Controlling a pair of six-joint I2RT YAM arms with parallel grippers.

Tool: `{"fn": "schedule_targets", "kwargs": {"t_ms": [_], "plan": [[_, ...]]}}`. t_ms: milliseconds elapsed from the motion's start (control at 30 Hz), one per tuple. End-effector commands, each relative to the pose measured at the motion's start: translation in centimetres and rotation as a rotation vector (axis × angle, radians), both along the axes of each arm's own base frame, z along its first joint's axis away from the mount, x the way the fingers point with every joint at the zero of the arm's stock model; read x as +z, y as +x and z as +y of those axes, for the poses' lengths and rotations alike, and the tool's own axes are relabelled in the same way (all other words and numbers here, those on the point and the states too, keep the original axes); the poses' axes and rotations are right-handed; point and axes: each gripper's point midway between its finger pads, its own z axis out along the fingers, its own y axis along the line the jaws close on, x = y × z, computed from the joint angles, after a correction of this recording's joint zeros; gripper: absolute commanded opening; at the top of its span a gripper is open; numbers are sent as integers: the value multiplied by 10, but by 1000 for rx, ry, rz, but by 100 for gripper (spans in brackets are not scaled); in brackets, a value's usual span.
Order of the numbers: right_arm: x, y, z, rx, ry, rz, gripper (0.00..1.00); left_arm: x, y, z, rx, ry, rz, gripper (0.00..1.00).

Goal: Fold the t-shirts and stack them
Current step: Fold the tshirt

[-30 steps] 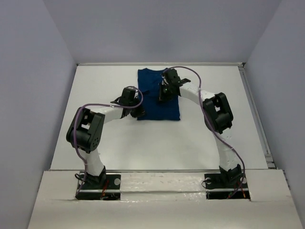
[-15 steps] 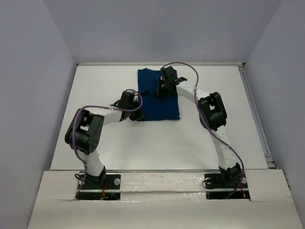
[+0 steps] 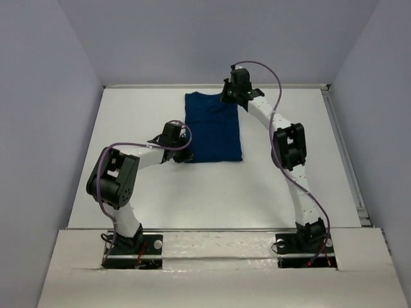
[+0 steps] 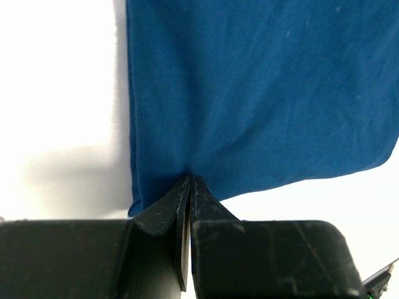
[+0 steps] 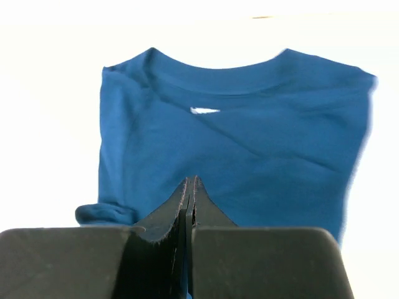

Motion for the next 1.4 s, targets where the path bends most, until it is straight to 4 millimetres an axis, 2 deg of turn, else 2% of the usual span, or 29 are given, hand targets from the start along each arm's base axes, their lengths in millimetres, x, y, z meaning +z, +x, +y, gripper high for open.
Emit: {"fn": "schedule_targets", "kwargs": {"t_ms": [0, 33, 100, 133, 200, 233, 300, 333, 400, 433, 467, 533, 633, 700, 833, 900, 967, 1033, 1067, 1100, 1133, 1167, 1200, 1300, 1367], "plan": [[72, -45, -11, 65, 81, -63, 0, 18, -2, 4, -10, 29, -22, 0], [80, -58, -6, 96, 136, -74, 0, 26, 2, 3, -9, 22, -46, 0], [76, -88, -10, 121, 161, -33, 0, 33, 6, 2, -8, 18, -63, 0], [66, -121, -13, 163, 181, 40, 0, 35, 5, 4, -8, 32, -55, 0], [57, -152, -15, 200, 204, 99, 0, 37, 5, 4, -12, 35, -58, 0], [45, -181, -22, 217, 214, 146, 0, 41, 6, 4, -15, 34, -68, 0], [35, -202, -33, 211, 217, 185, 0, 44, 6, 5, -15, 37, -76, 0], [21, -220, -40, 201, 209, 220, 0, 45, 7, 6, -15, 43, -84, 0], [11, -224, -50, 193, 235, 230, 0, 40, 6, 7, -17, 54, -76, 0], [3, -232, -52, 208, 254, 262, 0, 31, 4, 8, -23, 67, -55, 0], [-14, -240, -54, 206, 249, 306, 0, 26, 4, 9, -25, 75, -46, 0], [-31, -243, -63, 187, 211, 338, 0, 15, 1, 11, -25, 89, -25, 0], [-49, -253, -71, 166, 180, 373, 0, 11, -4, 17, -16, 105, -24, 0], [-69, -264, -79, 137, 156, 419, 0, 10, -6, 20, -10, 115, -27, 0], [-98, -274, -91, 78, 138, 462, 0, -10, -14, 32, -2, 160, 13, 0], [-102, -277, -92, 72, 138, 475, 0, -10, -17, 33, 1, 162, 14, 0], [-96, -277, -92, 71, 143, 460, 0, 1, -17, 35, 4, 159, -16, 0], [-86, -277, -93, 73, 142, 445, 0, 10, -17, 38, 11, 165, -34, 6], [-72, -277, -91, 87, 156, 415, 2, 21, -17, 38, 13, 157, -63, 18], [-64, -277, -90, 96, 166, 402, 15, 25, -18, 39, 17, 153, -71, 25], [-51, -280, -89, 109, 178, 380, 22, 31, -18, 41, 29, 142, -79, 33], [-52, -282, -89, 110, 175, 388, 30, 32, -20, 40, 26, 130, -79, 35], [-47, -285, -90, 114, 176, 380, 44, 34, -18, 40, 36, 102, -80, 38], [-51, -289, -95, 108, 173, 394, 63, 28, -19, 37, 43, 60, -58, 39], [-60, -291, -96, 107, 184, 419, 68, 18, -23, 36, 44, 43, -20, 39]]}}
